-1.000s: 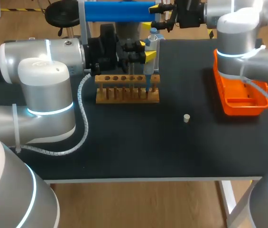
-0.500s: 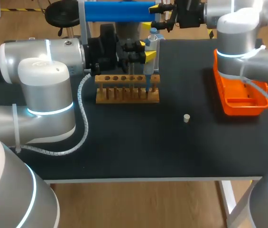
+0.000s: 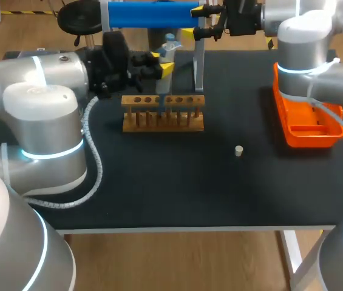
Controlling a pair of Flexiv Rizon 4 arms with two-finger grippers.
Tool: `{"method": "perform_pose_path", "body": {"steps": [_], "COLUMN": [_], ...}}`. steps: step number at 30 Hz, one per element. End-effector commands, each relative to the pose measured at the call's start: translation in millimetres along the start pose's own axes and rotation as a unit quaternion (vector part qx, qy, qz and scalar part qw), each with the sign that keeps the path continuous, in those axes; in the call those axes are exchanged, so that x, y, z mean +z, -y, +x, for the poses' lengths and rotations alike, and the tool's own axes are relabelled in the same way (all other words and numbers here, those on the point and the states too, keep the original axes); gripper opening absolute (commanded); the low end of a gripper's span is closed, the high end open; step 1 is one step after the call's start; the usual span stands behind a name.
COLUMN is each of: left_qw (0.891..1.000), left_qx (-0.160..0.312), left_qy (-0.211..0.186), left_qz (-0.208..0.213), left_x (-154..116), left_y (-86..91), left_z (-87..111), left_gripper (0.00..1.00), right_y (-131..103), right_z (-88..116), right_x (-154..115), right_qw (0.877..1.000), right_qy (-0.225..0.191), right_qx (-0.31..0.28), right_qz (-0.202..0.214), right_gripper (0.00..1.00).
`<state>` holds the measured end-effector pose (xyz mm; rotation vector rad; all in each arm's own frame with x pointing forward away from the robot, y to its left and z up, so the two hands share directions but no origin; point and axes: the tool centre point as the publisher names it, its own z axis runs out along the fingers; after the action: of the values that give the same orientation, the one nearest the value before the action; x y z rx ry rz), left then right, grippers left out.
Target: Invert the test tube, pick up the pipette, mount the tip to pipette, aspirate from beaker and dispense into the tube, eject the tip, return the pipette, and cap with the stopper.
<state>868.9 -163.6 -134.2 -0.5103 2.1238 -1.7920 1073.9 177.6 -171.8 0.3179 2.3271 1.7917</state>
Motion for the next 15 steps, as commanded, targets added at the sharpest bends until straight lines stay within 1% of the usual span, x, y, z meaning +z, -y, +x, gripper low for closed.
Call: {"method": "perform_pose_path", "body": {"steps": [1, 10, 15], "left_qw": [1.000, 0.998, 0.996], "left_qx": [0.000, -0.003, -0.002], "left_qy": [0.011, 0.052, 0.084], "left_qz": [-0.008, -0.028, -0.023], "left_x": [-38, -66, -75], "left_y": [-1.8, -9.6, -10.4], "left_z": [-3.6, -39.3, -61.1], "left_gripper": [0.00, 0.00, 0.00], "right_y": [0, 0, 0], "right_z": [0, 0, 0], "right_x": [0, 0, 0], "right_qw": [1.000, 1.000, 1.000], "right_qy": [0.000, 0.000, 0.000], "right_qx": [0.000, 0.000, 0.000], "right_qz": [0.001, 0.001, 0.001], "right_gripper": [1.00, 1.00, 1.00]}}
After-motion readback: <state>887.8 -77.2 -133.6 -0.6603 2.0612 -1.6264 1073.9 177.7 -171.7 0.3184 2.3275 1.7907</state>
